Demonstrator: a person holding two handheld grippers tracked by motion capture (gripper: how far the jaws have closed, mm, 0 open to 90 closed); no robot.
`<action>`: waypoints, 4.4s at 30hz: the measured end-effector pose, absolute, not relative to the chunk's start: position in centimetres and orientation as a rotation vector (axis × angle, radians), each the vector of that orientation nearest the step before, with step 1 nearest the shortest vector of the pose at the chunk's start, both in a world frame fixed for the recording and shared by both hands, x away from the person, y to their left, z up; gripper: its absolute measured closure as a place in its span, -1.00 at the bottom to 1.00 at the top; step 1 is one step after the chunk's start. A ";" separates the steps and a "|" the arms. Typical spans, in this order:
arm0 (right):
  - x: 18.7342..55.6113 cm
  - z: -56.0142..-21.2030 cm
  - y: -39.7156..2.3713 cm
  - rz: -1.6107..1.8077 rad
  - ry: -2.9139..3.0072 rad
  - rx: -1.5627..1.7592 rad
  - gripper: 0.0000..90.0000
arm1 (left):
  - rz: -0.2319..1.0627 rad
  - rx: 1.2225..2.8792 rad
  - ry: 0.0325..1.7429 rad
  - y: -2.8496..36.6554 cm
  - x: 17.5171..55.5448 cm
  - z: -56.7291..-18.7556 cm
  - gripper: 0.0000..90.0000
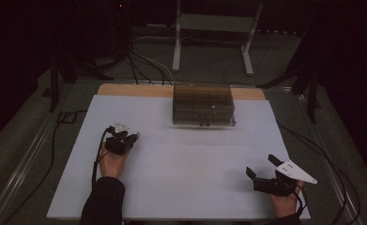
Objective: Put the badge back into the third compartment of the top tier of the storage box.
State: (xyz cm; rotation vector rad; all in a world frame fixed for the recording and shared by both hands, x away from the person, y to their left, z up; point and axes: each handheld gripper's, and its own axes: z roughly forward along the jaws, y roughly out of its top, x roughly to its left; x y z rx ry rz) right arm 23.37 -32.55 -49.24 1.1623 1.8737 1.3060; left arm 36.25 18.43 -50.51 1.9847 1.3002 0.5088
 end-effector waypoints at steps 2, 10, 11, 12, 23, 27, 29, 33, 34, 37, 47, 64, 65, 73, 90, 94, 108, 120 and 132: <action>23.4 -49.2 -32.5 1.306 1.874 1.162 -1.00 | 0.506 1.979 1.296 18.3 36.2 -50.3 0.96; 23.4 -49.3 -32.6 1.307 1.877 1.163 -1.00 | 0.497 1.970 1.270 17.6 36.3 -49.4 0.96; 23.4 -49.3 -32.6 1.307 1.877 1.162 -1.00 | 0.495 1.968 1.266 17.6 36.3 -49.3 0.96; 23.4 -49.3 -32.6 1.307 1.877 1.162 -1.00 | 0.494 1.965 1.265 17.5 36.3 -49.2 0.96; 23.5 -49.3 -32.5 1.308 1.880 1.163 -1.00 | 0.474 1.953 1.233 17.0 36.3 -48.4 0.96; 23.5 -49.3 -32.5 1.305 1.882 1.161 -1.00 | 0.469 1.950 1.216 16.7 36.3 -48.1 0.96; 23.5 -49.3 -32.5 1.306 1.881 1.162 -1.00 | 0.465 1.947 1.208 16.5 36.3 -47.9 0.96; 23.5 -49.3 -32.6 1.306 1.881 1.163 -1.00 | 0.456 1.944 1.193 16.2 36.4 -47.5 0.96; 23.5 -49.3 -32.6 1.306 1.881 1.163 -1.00 | 0.454 1.940 1.190 16.1 36.4 -47.4 0.96; 23.5 -49.3 -32.6 1.305 1.882 1.164 -1.00 | 0.447 1.939 1.176 15.8 36.4 -47.1 0.96; 23.5 -49.3 -32.6 1.306 1.881 1.166 -1.00 | 0.427 1.938 1.129 14.6 36.7 -46.1 0.96; 23.5 -49.3 -32.6 1.305 1.882 1.170 -1.00 | 0.390 1.938 1.057 12.3 37.5 -44.6 0.96; 23.5 -49.3 -32.6 1.305 1.882 1.170 -1.00 | 0.388 1.942 1.052 12.2 37.5 -44.5 0.96; 23.5 -49.3 -32.6 1.304 1.882 1.168 -1.00 | 0.375 1.940 1.018 11.3 37.8 -43.8 0.96; 23.6 -49.4 -32.6 1.302 1.885 1.168 -1.00 | 0.359 1.952 0.953 9.2 38.6 -43.0 0.96; 23.6 -49.4 -32.6 1.301 1.886 1.166 -1.00 | 0.359 1.955 0.943 8.8 38.8 -42.9 0.96; 23.6 -49.4 -32.6 1.302 1.882 1.165 -1.00 | 0.358 1.968 0.912 7.0 39.6 -42.7 0.96; 23.6 -49.3 -32.7 1.303 1.882 1.165 -1.00 | 0.353 1.971 0.891 5.4 40.3 -42.5 0.96; 23.7 -49.4 -32.8 1.306 1.880 1.169 -1.00 | 0.352 1.981 0.860 3.6 40.8 -42.1 0.96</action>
